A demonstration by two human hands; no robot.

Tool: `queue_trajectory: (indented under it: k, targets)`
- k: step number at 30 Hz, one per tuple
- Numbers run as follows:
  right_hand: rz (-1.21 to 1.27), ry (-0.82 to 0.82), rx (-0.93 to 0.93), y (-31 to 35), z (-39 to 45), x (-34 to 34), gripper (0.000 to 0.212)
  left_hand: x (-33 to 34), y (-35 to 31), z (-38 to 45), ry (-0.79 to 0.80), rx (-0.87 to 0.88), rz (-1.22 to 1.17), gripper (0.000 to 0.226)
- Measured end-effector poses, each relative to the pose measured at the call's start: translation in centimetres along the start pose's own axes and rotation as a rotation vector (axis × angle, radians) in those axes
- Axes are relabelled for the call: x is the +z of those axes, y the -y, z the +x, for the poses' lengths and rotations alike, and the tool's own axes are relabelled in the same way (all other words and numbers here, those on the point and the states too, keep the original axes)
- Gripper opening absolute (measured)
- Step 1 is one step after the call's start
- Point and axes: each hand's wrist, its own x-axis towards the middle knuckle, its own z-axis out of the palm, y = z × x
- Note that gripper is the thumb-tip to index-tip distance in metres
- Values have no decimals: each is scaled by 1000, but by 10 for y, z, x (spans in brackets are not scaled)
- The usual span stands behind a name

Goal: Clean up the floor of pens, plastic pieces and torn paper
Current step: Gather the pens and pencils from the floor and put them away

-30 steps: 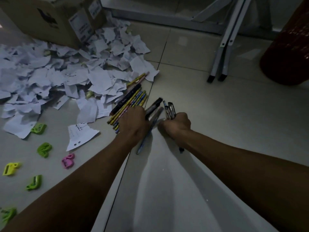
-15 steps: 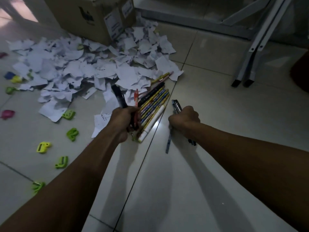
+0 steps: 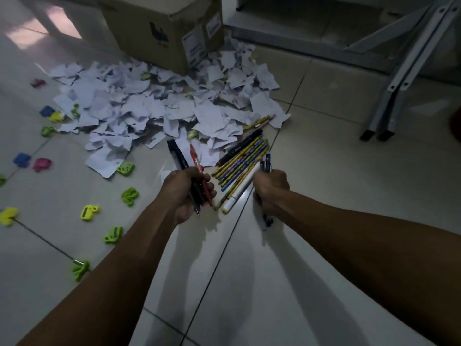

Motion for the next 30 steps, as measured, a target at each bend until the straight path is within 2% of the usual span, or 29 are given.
queue_trajectory:
  k: [5,7,10,14,16,19,24,30]
  targets:
    - [-97,-95,-23,-2,-3,16,53,-8,5,0,-8,-31,-7,7]
    - [-149,-111,-40,-2,-3,18,58,-10,8,-1,-6,-29,35,4]
    - [-174,-113,-53,-3,-2,16,57,-11,11,-2,-4,-7,79,8]
    - [-210,-119,-82,-11,0,9,36,-9,10,-2,-13,28,106,10]
    - [-214,-111,-88,-14,-2,6,33,-6,9,0,-19,47,172,15]
    - [-141,-116,-74,-11,-2,0,34,4,5,5,-32,105,345,22]
    - [75,-53,-50,0,2,-12,15,31,-10,29,-76,291,757,27]
    - [244,27,23,8,25,-29,22,60,-37,72,-178,595,1424,46]
